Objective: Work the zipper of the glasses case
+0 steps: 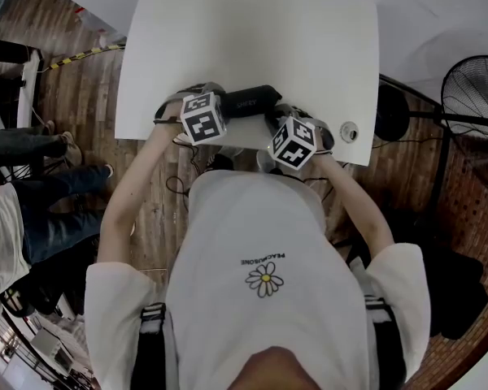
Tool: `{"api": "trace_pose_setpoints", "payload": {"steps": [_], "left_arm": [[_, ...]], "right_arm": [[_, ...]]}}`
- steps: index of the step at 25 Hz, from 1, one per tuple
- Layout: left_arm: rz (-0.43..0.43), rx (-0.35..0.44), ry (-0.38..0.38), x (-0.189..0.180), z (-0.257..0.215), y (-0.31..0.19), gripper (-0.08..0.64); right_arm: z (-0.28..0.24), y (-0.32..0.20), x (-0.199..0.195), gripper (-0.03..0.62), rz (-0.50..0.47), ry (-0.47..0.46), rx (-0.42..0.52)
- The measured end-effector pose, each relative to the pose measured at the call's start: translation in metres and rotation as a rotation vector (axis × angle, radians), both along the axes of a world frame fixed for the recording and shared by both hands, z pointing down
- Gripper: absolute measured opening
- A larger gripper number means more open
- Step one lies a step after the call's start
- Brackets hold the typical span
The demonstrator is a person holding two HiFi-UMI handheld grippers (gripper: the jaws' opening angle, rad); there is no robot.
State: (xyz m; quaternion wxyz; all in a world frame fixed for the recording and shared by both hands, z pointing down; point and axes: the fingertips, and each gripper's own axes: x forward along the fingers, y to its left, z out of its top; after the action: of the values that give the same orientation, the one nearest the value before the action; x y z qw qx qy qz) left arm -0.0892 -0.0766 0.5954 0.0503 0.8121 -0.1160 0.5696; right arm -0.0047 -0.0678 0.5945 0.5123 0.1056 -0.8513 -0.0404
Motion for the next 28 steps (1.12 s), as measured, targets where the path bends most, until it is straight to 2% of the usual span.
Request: {"api": "trace_pose_setpoints", "payload": {"steps": [6,12,14,21,25,28], "left_arm": [[-0.117,0.024,0.017,0.003,0.000,0.001,0.290],[-0.286,-0.022,0.098,0.014,-0.003,0.000,0.288],[-0.302,-0.021,0.102,0.021,-0.003,0.000,0.288],[-0.168,0.029,0.124,0.038,-0.011,0.003,0.291],[-0.051,0.057,0.074,0.037,-0.013,0.009,0.286],[0.016,0.071,0.062,0.034,-0.012,0.015,0.235]], "right_arm": [[-0.004,-0.002,-0.010,0.008,0.157,-0.086,-0.057],[-0.010,0.011,-0.040,0.008,0.103,-0.106,-0.051],[-0.008,0.017,-0.043,0.008,0.074,-0.098,-0.045],[-0.005,0.021,-0.023,0.008,0.066,-0.076,-0.033],[-0.006,0.018,-0.013,0.008,0.060,-0.053,0.000],[-0.007,0.016,-0.008,0.008,0.068,-0.045,0.017]]}}
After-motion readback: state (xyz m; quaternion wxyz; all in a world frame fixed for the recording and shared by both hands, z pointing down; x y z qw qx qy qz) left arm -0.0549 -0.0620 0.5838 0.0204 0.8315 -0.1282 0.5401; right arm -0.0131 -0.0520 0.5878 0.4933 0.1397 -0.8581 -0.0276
